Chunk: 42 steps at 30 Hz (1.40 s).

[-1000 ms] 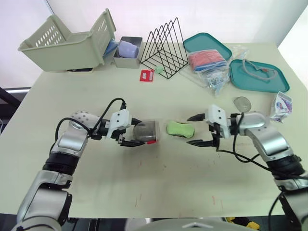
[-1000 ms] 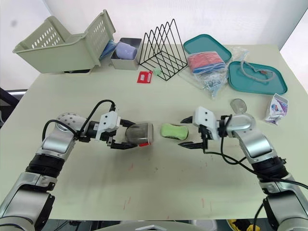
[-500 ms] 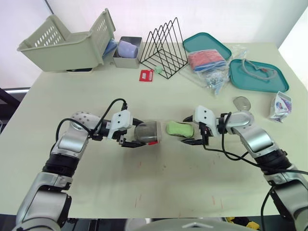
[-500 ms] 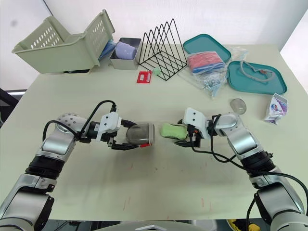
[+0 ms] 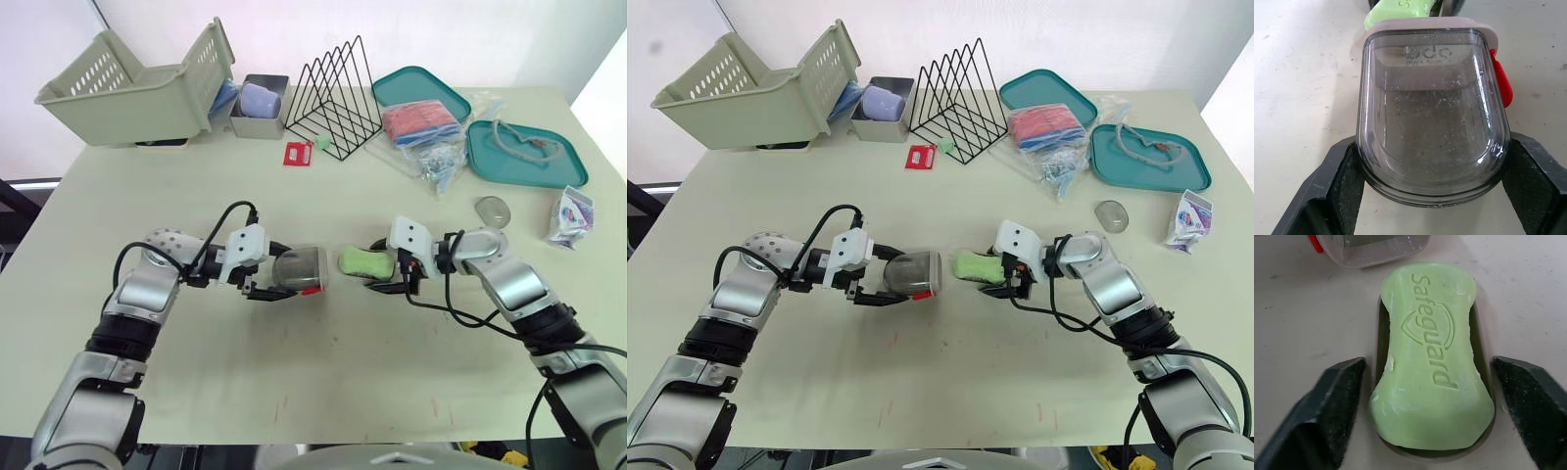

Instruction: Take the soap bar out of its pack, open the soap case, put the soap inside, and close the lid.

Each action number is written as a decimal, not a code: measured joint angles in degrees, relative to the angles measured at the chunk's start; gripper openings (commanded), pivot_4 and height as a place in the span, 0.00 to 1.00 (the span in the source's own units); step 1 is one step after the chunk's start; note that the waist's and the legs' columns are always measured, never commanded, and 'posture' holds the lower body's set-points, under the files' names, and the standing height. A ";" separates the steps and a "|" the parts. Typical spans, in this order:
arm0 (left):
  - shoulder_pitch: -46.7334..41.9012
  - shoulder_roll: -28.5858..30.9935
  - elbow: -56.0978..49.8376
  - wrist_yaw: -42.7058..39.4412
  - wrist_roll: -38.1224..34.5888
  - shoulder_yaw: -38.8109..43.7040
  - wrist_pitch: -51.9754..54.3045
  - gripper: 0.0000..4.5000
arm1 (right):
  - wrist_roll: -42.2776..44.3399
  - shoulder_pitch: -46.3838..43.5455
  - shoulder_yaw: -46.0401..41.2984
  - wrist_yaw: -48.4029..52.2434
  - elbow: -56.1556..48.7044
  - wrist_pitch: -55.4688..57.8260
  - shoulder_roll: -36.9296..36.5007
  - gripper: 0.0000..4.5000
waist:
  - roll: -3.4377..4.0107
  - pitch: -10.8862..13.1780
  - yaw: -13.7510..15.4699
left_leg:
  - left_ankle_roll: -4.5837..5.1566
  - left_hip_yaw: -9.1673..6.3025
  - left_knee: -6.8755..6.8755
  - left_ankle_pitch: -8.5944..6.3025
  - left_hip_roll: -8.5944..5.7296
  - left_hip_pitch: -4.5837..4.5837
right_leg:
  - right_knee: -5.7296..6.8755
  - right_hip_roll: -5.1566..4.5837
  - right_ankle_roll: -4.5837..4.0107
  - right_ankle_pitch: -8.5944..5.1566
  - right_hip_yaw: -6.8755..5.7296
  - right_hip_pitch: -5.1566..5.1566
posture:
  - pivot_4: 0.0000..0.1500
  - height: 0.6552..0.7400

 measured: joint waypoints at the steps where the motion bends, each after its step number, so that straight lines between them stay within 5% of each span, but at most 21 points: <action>1: 0.00 0.02 0.00 0.00 0.00 0.00 0.00 0.76 | 0.03 -0.03 -0.05 0.04 -0.14 -0.03 -0.02 0.54 | -0.01 -0.01 -0.01 | 0.00 -0.01 0.00 0.00 0.00 0.01 | 0.00 0.00 0.00 0.00 -0.01 0.02 | 1.00 1.00; 20: -2.00 -2.40 0.64 0.87 0.26 -0.59 -0.11 0.76 | 2.19 -2.06 -1.68 10.32 -1.59 -2.95 -9.01 0.54 | 0.03 0.02 0.02 | 0.00 -0.06 -0.01 0.00 0.00 -0.03 | -0.02 0.01 0.00 0.00 -0.05 -0.01 | 1.00 1.00; 42: -4.72 -5.48 1.15 0.61 1.13 -2.72 0.10 0.76 | 2.33 -2.21 -0.84 10.02 -4.24 -2.19 -6.51 0.54 | 0.03 0.02 0.00 | 0.00 -0.04 0.00 0.00 -0.01 -0.04 | -0.04 -0.01 0.00 0.00 -0.04 -0.01 | 1.00 1.00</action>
